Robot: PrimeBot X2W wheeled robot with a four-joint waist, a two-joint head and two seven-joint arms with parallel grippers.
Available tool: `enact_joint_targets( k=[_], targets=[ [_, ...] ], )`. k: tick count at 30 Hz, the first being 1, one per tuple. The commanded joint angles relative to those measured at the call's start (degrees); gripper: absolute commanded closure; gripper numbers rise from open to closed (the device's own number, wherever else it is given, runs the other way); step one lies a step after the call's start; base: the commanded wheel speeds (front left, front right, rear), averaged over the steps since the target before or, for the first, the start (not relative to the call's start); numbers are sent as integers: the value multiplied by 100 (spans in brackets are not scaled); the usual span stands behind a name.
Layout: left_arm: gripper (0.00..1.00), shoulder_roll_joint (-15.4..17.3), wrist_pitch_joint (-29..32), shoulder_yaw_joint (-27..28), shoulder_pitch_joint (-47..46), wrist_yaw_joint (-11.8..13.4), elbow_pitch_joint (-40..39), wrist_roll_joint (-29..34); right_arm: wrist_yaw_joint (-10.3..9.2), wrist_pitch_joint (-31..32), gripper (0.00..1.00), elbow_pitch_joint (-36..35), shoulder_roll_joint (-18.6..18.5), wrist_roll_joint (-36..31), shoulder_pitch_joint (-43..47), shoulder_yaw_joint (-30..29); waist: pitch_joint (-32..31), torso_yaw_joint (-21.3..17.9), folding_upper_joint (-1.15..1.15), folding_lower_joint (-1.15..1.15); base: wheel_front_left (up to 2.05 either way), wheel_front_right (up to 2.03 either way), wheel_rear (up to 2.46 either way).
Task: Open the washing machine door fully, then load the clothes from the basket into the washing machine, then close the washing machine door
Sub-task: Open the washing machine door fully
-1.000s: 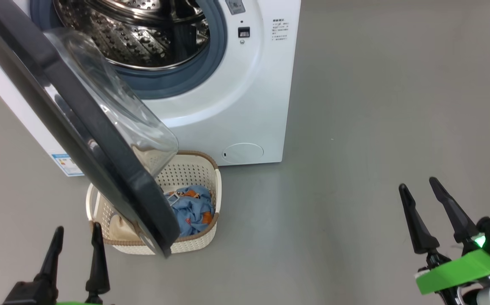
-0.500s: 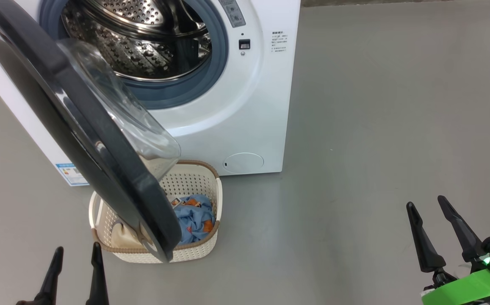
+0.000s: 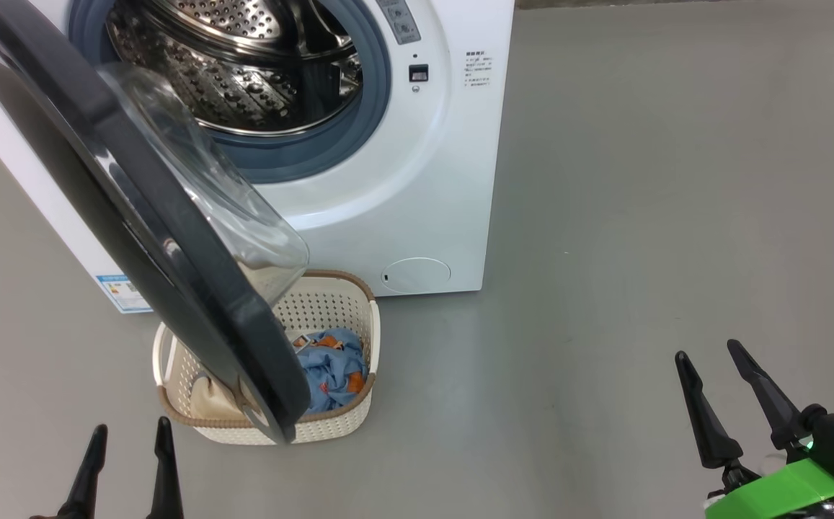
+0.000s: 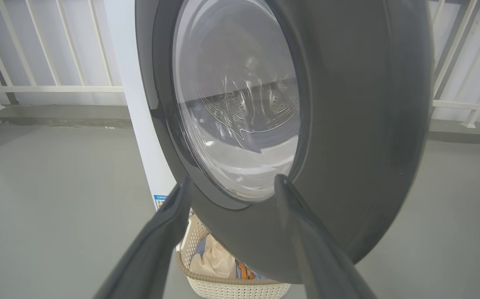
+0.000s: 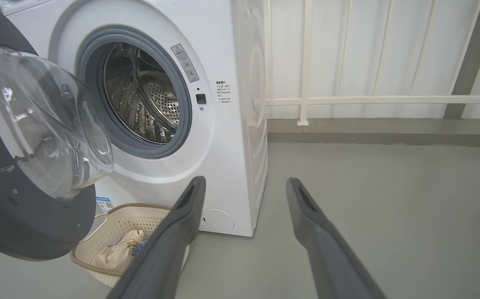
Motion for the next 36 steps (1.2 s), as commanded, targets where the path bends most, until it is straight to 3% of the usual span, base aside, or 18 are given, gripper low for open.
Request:
enact_joint_targets(
  k=[1, 35, 36],
  targets=[
    [0, 74, -37, 194, -227, -32, -108, 95, 16, -69, 0, -89, -103, -23, -237, 127, 11, 7, 0, 0, 0, 0, 0],
    [0, 74, -37, 187, -349, -8, -53, 57, 16, -69, 0, 55, -44, -48, -406, 102, 148, 18, 0, 0, 0, 0, 0],
    [12, 74, -37, 189, -349, -9, -52, 59, 16, -69, 0, 55, -45, -47, -406, 99, 146, 17, 0, 0, 0, 0, 0]
  ],
)
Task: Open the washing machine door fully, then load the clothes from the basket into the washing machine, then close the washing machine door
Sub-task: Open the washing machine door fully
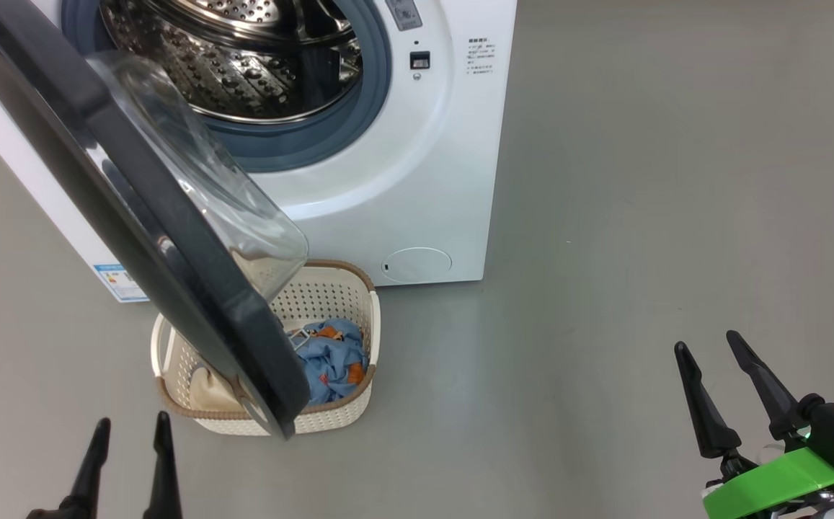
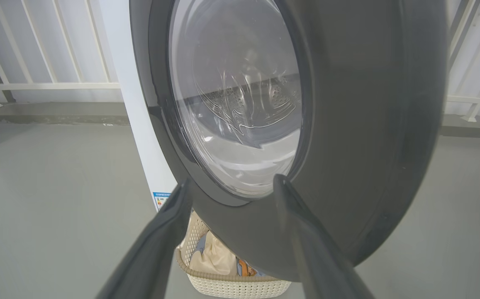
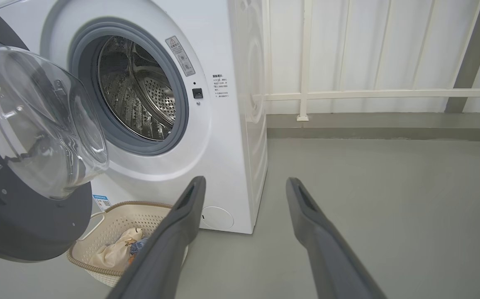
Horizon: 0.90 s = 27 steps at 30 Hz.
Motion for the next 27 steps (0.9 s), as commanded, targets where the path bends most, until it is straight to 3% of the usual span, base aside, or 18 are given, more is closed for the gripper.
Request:
enact_joint_targets(
  k=[1, 2, 6, 11, 16, 19, 27],
  targets=[
    [58, 73, -37, 181, -260, 35, -112, 0, 16, -69, 0, -121, -70, -46, -203, 98, -4, 0, 0, 0, 0, 0, 0],
    [100, 73, -37, 175, -268, 16, -127, -24, 16, -69, 0, -120, -71, -45, -204, 98, -4, -1, 0, 0, 0, 0, 0],
    [100, 73, -37, 301, -395, -16, -463, -97, 16, -69, 0, -116, -52, -40, -203, 67, -14, -16, 0, 0, 0, 0, 0],
    [100, 73, -37, 536, -833, -49, -1469, -100, 16, -69, 0, -115, -23, -31, -183, 34, -20, -16, 0, 0, 0, 0, 0],
    [100, 78, -37, 580, -1439, -296, -2515, 77, 16, -69, 0, -118, 13, -32, -195, 21, -40, -53, 0, 0, 0, 0, 0],
    [100, 103, -37, 278, -1771, -454, -2933, 210, 16, -69, 0, -118, 18, -29, -203, 22, -49, -69, 0, 0, 0, 0, 0],
    [100, 111, -37, -1309, -2232, -614, -3158, 15, 16, -69, 0, -109, 53, -49, -226, 61, -41, -139, 0, 0, 0, 0, 0]
  ],
)
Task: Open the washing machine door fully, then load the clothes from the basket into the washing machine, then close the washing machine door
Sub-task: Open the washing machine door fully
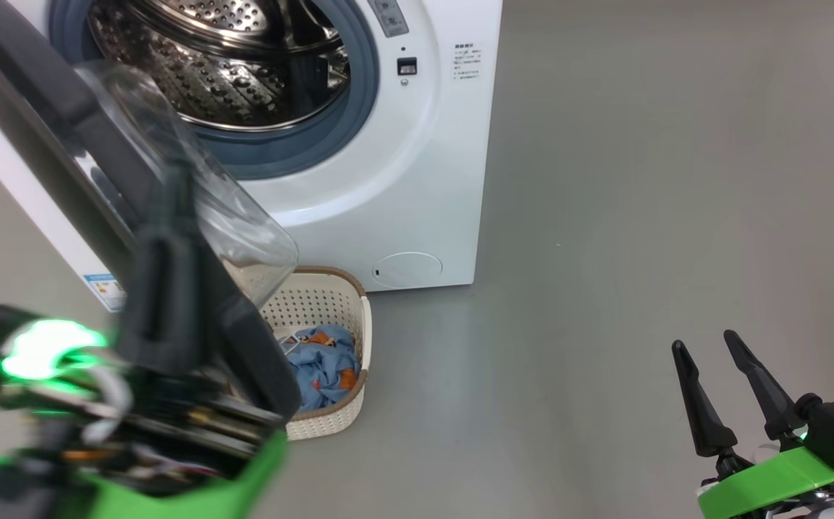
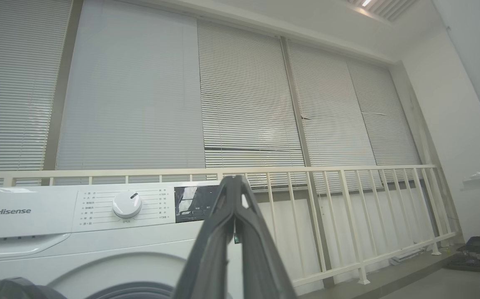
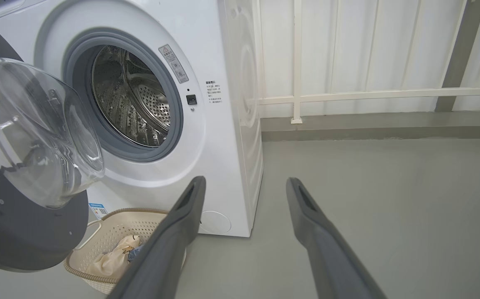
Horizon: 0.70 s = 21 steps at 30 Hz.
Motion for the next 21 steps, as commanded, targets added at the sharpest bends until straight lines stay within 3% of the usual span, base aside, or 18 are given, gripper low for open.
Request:
enact_joint_targets(
  k=[1, 13, 21],
  targets=[
    [100, 92, -27, -213, -184, -30, -44, -33, 16, -69, 0, -130, -64, -53, -212, 125, 12, -36, 0, 0, 0, 0, 0],
    [100, 74, -27, -1366, 238, -40, 885, -161, 16, -69, 0, -93, -44, -84, -236, 133, 114, -77, 0, 0, 0, 0, 0],
    [100, 65, -27, -1522, 672, -27, 1504, -263, 16, -69, 0, -52, -52, -81, -256, 167, 134, -75, 0, 0, 0, 0, 0]
  ],
)
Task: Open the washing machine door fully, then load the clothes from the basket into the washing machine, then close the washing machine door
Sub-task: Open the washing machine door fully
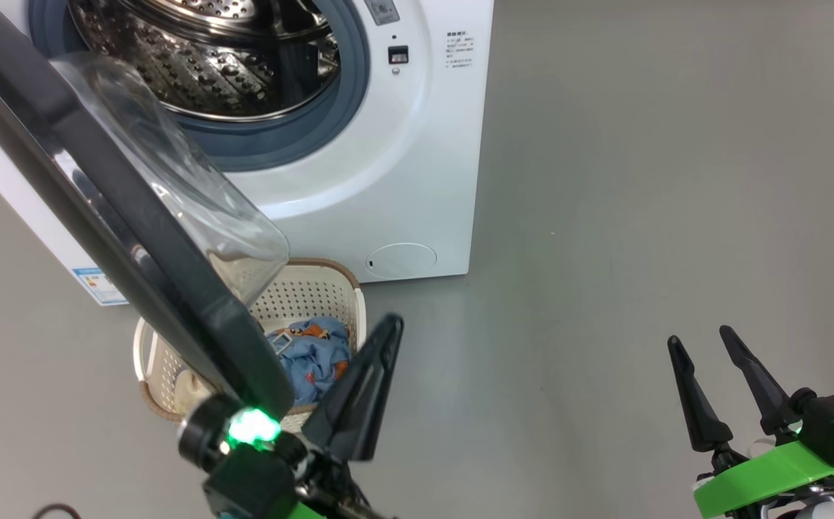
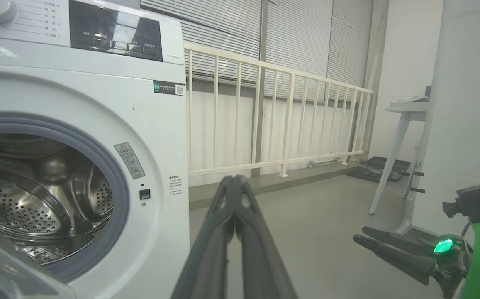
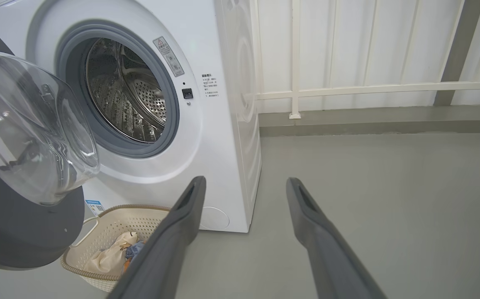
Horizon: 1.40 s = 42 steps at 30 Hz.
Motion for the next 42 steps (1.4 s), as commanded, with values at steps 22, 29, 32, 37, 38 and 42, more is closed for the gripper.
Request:
enact_joint_targets(
  k=[22, 29, 32, 37, 38, 42],
  targets=[
    [100, 13, -29, 607, -178, 240, 1255, -212, 16, -69, 0, -109, -82, -44, -203, 118, 141, -19, 0, 0, 0, 0, 0],
    [100, 13, -29, 757, -339, 265, 1541, -271, 16, -69, 0, -109, -58, -46, -230, 113, 212, -13, 0, 0, 0, 0, 0],
    [100, 13, -29, 803, -392, 281, 1656, -314, 16, -69, 0, -108, -63, -36, -252, 116, 243, -9, 0, 0, 0, 0, 0],
    [100, 13, -29, 868, -449, 341, 1826, -378, 16, -69, 0, -105, -68, -26, -274, 113, 293, 15, 0, 0, 0, 0, 0],
    [100, 13, -29, 878, -451, 361, 1879, -371, 16, -69, 0, -105, -65, -25, -280, 112, 303, 21, 0, 0, 0, 0, 0],
    [100, 13, -29, 984, -459, 550, 2052, -393, 16, -69, 0, -94, -67, -17, -302, 106, 332, 64, 0, 0, 0, 0, 0]
  ],
)
